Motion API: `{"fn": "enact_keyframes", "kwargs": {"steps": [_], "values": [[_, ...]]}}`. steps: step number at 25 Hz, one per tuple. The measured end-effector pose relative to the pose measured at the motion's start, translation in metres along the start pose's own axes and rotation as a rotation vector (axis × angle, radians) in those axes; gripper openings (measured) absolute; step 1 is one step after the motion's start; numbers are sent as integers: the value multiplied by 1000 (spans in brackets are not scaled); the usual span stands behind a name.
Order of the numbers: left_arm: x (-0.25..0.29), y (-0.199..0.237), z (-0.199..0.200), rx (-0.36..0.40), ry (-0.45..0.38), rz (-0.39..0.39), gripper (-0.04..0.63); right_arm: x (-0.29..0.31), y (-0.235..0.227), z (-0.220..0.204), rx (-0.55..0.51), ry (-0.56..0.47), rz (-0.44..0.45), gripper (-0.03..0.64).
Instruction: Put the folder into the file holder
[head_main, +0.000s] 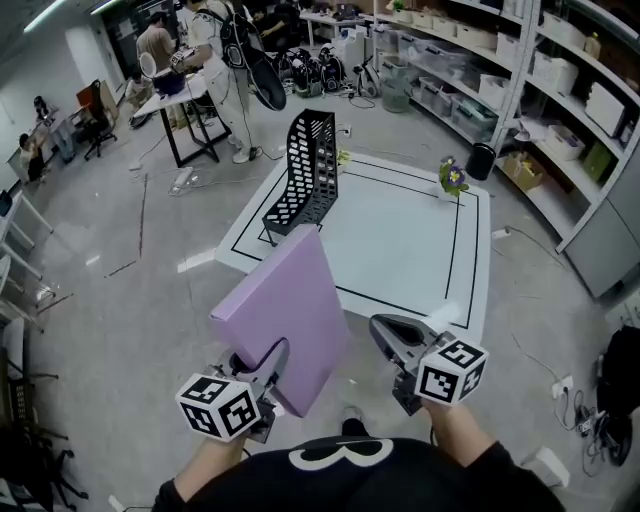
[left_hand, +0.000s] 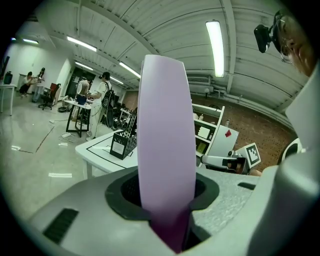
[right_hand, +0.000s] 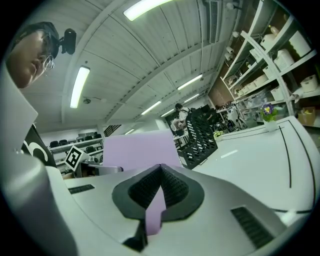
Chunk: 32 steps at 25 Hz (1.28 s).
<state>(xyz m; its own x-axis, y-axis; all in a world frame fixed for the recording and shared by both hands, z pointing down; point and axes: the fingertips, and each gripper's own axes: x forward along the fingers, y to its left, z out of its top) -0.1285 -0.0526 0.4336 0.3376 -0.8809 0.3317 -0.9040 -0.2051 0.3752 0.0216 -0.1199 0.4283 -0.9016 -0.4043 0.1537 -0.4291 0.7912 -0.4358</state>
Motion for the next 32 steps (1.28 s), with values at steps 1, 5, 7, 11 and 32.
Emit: {"fn": "enact_keyframes", "kwargs": {"steps": [1, 5, 7, 11, 32], "values": [[8, 1, 8, 4, -9, 7, 152, 3, -9, 6, 3, 1, 2, 5], [34, 5, 38, 21, -46, 33, 152, 19, -32, 30, -12, -2, 43, 5], [44, 5, 50, 22, -53, 34, 152, 26, -37, 42, -46, -6, 69, 5], [56, -2, 65, 22, -45, 6, 152, 34, -51, 59, -80, -10, 96, 5], [50, 26, 205, 198, -245, 39, 152, 67, -61, 95, -87, -53, 81, 5]]}}
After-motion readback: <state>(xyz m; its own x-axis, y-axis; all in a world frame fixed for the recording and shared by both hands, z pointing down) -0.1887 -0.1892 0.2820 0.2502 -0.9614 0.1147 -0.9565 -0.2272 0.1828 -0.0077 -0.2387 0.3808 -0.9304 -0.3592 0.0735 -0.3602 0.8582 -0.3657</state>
